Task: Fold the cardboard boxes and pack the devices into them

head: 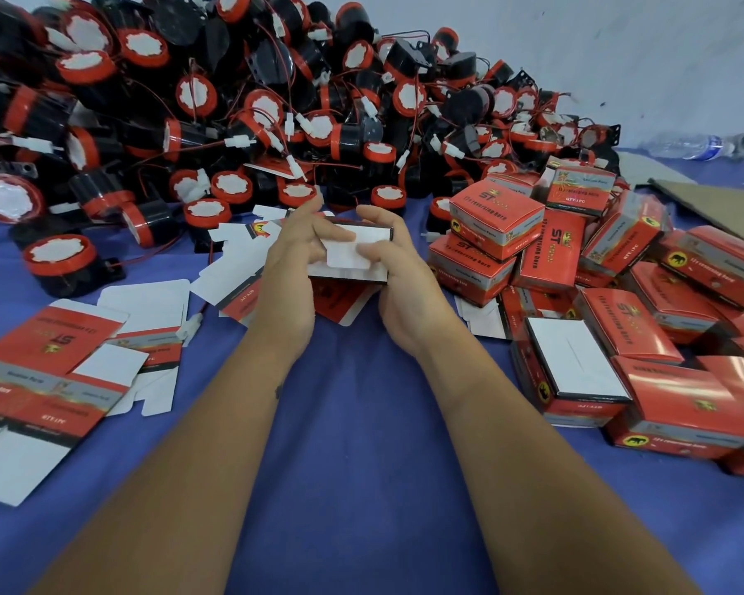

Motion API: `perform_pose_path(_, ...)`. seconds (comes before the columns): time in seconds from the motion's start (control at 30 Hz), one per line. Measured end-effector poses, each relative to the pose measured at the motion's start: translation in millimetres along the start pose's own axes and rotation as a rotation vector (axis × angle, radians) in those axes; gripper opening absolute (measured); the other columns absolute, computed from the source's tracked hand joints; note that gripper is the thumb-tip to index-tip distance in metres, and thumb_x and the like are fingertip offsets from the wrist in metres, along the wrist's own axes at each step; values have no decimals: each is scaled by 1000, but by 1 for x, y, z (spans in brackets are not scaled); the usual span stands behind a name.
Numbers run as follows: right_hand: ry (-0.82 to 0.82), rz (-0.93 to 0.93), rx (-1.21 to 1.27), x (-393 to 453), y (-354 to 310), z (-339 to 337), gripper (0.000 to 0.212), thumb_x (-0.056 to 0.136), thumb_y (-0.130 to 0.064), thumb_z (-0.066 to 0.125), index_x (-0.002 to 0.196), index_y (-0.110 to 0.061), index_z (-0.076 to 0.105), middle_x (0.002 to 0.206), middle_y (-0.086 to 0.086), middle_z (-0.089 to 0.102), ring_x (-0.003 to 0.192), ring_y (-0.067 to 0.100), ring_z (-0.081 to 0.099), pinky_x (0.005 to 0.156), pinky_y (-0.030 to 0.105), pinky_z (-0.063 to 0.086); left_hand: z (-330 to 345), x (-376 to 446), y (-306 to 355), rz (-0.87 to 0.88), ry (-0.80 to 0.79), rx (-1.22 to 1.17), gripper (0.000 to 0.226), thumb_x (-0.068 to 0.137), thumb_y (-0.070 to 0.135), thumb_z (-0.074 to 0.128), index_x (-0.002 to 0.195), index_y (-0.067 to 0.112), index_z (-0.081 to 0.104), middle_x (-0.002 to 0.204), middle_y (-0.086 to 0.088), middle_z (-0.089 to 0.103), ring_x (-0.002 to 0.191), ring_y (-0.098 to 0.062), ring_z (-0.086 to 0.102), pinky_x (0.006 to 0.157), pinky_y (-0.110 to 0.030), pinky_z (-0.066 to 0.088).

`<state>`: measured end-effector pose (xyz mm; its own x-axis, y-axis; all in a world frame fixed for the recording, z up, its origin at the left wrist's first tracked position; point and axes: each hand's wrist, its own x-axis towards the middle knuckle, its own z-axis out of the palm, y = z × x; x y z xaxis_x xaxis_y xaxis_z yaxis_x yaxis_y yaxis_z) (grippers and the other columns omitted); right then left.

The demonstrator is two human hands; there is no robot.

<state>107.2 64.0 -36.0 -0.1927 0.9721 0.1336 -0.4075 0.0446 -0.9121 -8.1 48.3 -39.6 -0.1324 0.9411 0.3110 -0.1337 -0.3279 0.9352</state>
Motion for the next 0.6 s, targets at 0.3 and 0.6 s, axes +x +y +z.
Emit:
perform_pose_path(0.3,178,-302,-570,-5,2,2,30,87,-9,69,107,-32,63,95,-24,65,91,-5,61,73,10,49,-5,2,0,109,24,264,65,84,-6,55,129,40,52,125,14,55,108,11,53,82,-10,49)
perform_pose_path(0.6,273,-370,-765,-3,7,0,21,90,-26,64,110,-34,64,89,-28,64,87,-8,60,68,10,48,-14,9,-2,85,62,271,45,87,2,68,120,32,62,117,14,65,111,-4,61,98,-33,53)
